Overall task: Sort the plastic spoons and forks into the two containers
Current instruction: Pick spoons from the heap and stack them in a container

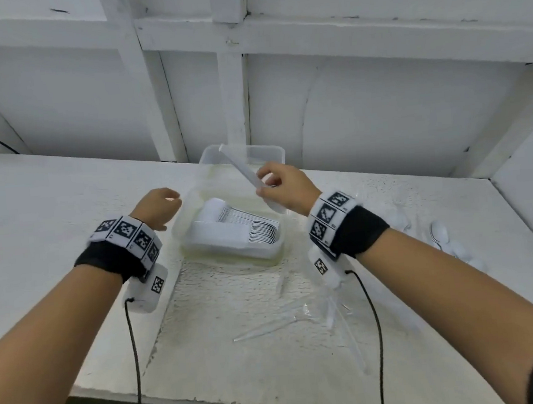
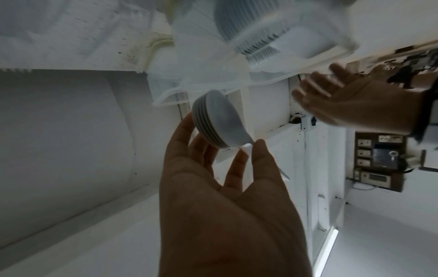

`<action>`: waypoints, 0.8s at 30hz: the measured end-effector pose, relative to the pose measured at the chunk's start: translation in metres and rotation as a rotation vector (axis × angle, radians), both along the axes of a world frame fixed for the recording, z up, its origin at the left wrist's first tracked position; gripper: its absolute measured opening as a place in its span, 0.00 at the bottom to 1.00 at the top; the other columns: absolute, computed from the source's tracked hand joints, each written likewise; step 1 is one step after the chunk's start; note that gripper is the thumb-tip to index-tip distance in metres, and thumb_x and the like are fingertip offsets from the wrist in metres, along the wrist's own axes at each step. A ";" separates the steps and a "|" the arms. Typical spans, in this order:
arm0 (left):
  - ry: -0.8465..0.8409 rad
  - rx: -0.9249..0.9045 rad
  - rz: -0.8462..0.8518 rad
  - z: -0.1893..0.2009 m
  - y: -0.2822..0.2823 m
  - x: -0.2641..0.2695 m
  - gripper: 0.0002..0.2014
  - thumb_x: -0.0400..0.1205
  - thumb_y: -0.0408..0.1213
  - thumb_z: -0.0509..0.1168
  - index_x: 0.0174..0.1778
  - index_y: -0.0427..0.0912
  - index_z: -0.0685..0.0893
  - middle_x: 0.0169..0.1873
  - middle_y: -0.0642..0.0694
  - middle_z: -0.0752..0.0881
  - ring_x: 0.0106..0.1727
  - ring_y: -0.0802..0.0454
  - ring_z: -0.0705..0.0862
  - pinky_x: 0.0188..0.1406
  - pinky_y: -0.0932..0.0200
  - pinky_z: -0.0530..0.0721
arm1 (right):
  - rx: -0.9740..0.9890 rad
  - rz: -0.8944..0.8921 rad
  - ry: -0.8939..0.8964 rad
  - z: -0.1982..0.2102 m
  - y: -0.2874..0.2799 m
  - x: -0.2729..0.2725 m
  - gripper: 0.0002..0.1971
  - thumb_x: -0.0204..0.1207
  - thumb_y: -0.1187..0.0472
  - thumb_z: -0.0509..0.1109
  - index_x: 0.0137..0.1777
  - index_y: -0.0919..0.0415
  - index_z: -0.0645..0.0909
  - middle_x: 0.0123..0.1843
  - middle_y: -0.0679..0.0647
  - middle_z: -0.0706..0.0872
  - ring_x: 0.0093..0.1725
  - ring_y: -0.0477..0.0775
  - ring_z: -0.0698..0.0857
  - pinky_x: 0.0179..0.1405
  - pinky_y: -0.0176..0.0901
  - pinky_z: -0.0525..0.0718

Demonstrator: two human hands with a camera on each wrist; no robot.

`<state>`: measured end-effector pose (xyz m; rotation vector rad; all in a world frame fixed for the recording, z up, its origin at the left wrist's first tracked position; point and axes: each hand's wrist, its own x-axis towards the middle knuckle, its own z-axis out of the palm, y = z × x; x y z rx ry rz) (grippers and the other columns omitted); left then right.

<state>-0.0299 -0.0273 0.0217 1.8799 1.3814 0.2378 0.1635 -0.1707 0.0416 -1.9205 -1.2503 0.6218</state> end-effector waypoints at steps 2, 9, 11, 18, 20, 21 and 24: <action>-0.005 -0.135 0.002 -0.007 0.004 0.000 0.18 0.85 0.34 0.57 0.72 0.39 0.73 0.60 0.38 0.80 0.57 0.39 0.81 0.49 0.47 0.82 | -0.056 0.017 -0.007 -0.003 0.019 -0.003 0.08 0.74 0.63 0.72 0.51 0.55 0.79 0.46 0.57 0.85 0.42 0.54 0.82 0.33 0.36 0.77; -0.102 -0.307 0.030 -0.010 0.012 0.000 0.07 0.85 0.31 0.57 0.56 0.39 0.78 0.40 0.42 0.80 0.36 0.47 0.80 0.38 0.51 0.83 | -0.264 0.105 -0.194 -0.024 0.045 -0.009 0.15 0.73 0.62 0.74 0.59 0.60 0.80 0.53 0.56 0.83 0.50 0.55 0.80 0.39 0.36 0.76; -0.114 -0.336 0.026 -0.010 0.014 -0.001 0.07 0.85 0.31 0.57 0.57 0.38 0.78 0.40 0.41 0.80 0.36 0.46 0.80 0.35 0.51 0.83 | -0.327 0.158 -0.256 -0.027 0.046 -0.010 0.16 0.72 0.62 0.74 0.60 0.60 0.81 0.58 0.56 0.83 0.55 0.55 0.81 0.46 0.37 0.76; -0.105 -0.351 0.015 -0.010 0.018 -0.002 0.08 0.85 0.31 0.58 0.58 0.37 0.79 0.42 0.41 0.81 0.38 0.46 0.82 0.34 0.51 0.84 | -0.413 0.246 -0.277 -0.033 0.048 -0.013 0.14 0.75 0.59 0.72 0.59 0.61 0.85 0.60 0.54 0.86 0.60 0.53 0.83 0.50 0.35 0.73; -0.107 -0.355 0.017 -0.010 0.018 -0.002 0.08 0.85 0.31 0.58 0.58 0.38 0.79 0.42 0.41 0.81 0.38 0.46 0.82 0.34 0.51 0.84 | -0.415 0.255 -0.312 -0.036 0.049 -0.015 0.14 0.76 0.61 0.71 0.60 0.61 0.85 0.61 0.54 0.86 0.60 0.52 0.83 0.50 0.34 0.73; -0.106 -0.354 0.018 -0.010 0.018 -0.001 0.08 0.85 0.31 0.58 0.58 0.38 0.79 0.42 0.41 0.81 0.38 0.46 0.82 0.34 0.50 0.84 | -0.415 0.256 -0.327 -0.037 0.049 -0.016 0.14 0.76 0.61 0.70 0.60 0.61 0.85 0.61 0.54 0.86 0.60 0.53 0.82 0.51 0.34 0.73; -0.106 -0.347 0.025 -0.011 0.018 -0.001 0.08 0.85 0.32 0.58 0.58 0.37 0.79 0.42 0.41 0.82 0.38 0.46 0.82 0.35 0.50 0.84 | -0.403 0.260 -0.354 -0.040 0.049 -0.016 0.12 0.76 0.62 0.70 0.59 0.62 0.84 0.61 0.56 0.85 0.60 0.54 0.82 0.50 0.36 0.73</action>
